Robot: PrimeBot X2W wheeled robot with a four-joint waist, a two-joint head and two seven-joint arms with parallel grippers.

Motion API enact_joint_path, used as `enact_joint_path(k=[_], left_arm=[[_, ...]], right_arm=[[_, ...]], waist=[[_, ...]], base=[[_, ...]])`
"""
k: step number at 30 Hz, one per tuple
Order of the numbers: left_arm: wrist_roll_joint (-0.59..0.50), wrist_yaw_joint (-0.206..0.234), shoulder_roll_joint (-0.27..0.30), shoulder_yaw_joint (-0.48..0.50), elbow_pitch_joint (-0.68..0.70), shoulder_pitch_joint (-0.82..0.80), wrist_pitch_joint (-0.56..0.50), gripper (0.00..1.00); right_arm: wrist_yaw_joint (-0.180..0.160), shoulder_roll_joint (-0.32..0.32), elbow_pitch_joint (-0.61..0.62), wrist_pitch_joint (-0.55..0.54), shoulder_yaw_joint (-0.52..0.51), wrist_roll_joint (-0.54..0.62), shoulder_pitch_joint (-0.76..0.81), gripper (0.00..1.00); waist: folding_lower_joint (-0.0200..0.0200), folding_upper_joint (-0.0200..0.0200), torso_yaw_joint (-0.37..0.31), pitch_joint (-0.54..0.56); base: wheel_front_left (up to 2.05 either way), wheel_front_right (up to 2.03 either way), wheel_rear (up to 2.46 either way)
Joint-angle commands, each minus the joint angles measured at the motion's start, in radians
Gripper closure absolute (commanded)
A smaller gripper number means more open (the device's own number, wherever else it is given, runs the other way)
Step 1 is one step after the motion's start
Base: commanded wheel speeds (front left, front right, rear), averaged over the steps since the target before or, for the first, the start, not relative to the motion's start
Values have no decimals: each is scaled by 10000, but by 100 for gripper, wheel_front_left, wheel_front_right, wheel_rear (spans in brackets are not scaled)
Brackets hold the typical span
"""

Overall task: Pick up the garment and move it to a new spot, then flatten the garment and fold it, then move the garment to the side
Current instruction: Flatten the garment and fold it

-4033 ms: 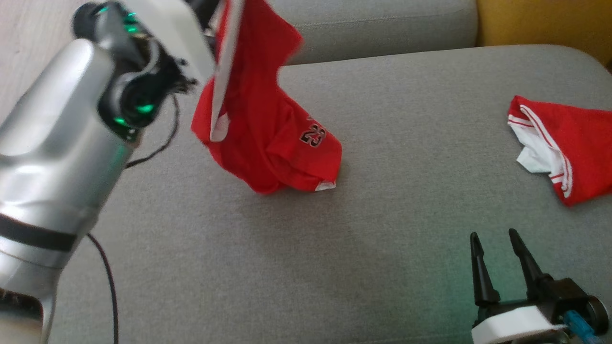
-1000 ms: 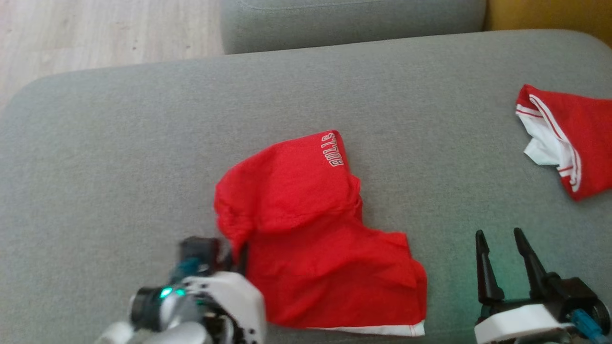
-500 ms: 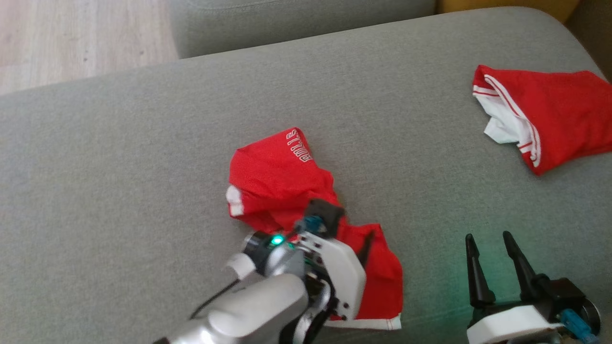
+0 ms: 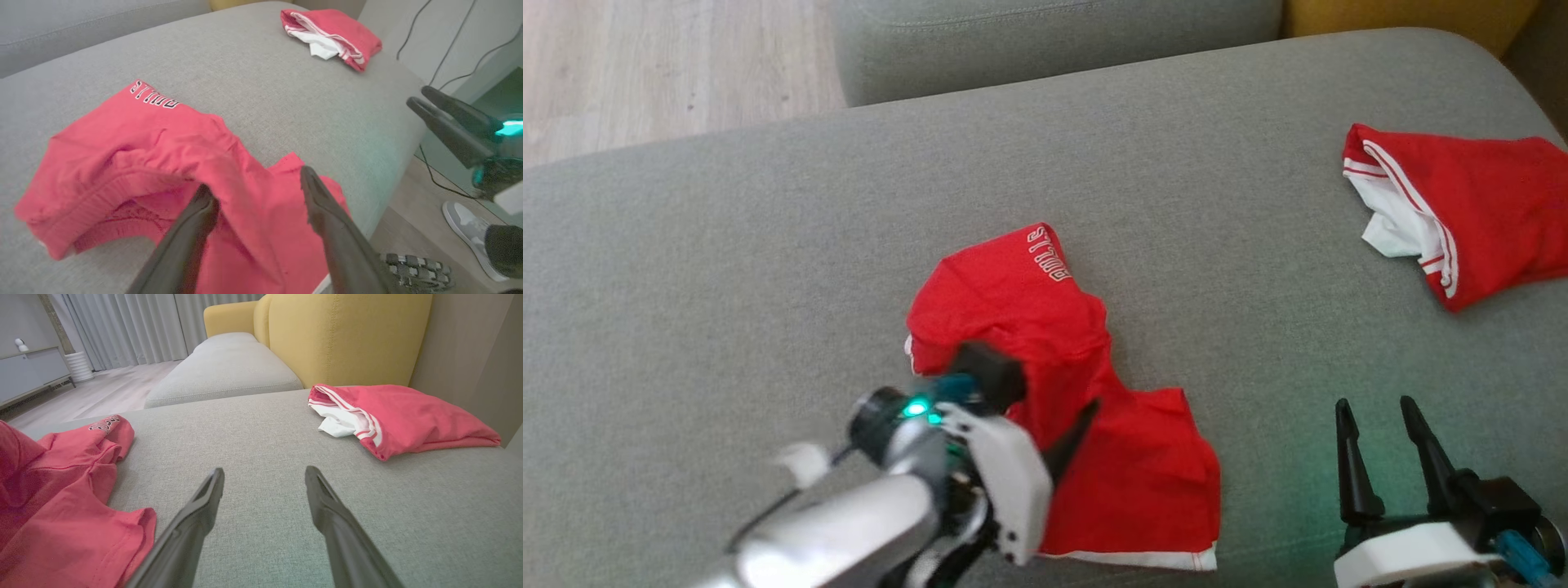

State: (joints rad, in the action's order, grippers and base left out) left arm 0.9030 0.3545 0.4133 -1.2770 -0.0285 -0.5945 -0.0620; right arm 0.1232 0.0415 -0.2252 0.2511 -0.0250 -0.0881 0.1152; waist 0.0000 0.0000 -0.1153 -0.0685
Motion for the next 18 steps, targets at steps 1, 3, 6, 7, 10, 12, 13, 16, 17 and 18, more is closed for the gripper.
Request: enact_joint_path(k=[1,3,6,7,10,12,13,16,17,18], left_arm=[[215,130,453,641,848,-194,-19,0],[647,191,883,960,1503,66,-50,0],[600,377,1482,1033,1841,168,-121,0],[767,397,1516,1149,1955,292,-52,0],[1049,369,1669,1242,2072,594,15,0],[1143,337,1761,1180,1953,759,-28,0],[1265,277,1769,1157,1830,868,-60,0],[1292,-5,1846,851,1270,1020,-258,0],[1390,-149,1800,813,1125,1090,-271,0],[1424,-282,1766,776,984,1119,-263,0]], right_arm=[[75,87,360,107,223,-64,-150,0],[75,87,373,107,197,-76,-144,0],[75,87,356,107,231,-64,-164,0],[75,87,353,107,241,-59,-181,0],[75,87,353,107,235,-36,-223,0],[75,87,347,107,224,-20,-257,0],[75,87,347,107,213,-23,-277,0],[75,87,342,107,230,-24,-321,0],[75,87,337,107,235,-24,-335,0],[75,87,330,107,235,-22,-348,0]], waist=[[0,0,32,-21],[0,0,59,-48],[0,0,40,-82],[0,0,28,-90],[0,0,-18,-123],[0,0,-44,-171],[0,0,-54,-193],[0,0,-104,-244],[0,0,-118,-261],[0,0,-134,-275]], base=[[0,0,0],[0,0,0],[0,0,0],[0,0,0],[0,0,0],[0,0,0],[0,0,0],[0,0,0],[0,0,0],[0,0,0]])
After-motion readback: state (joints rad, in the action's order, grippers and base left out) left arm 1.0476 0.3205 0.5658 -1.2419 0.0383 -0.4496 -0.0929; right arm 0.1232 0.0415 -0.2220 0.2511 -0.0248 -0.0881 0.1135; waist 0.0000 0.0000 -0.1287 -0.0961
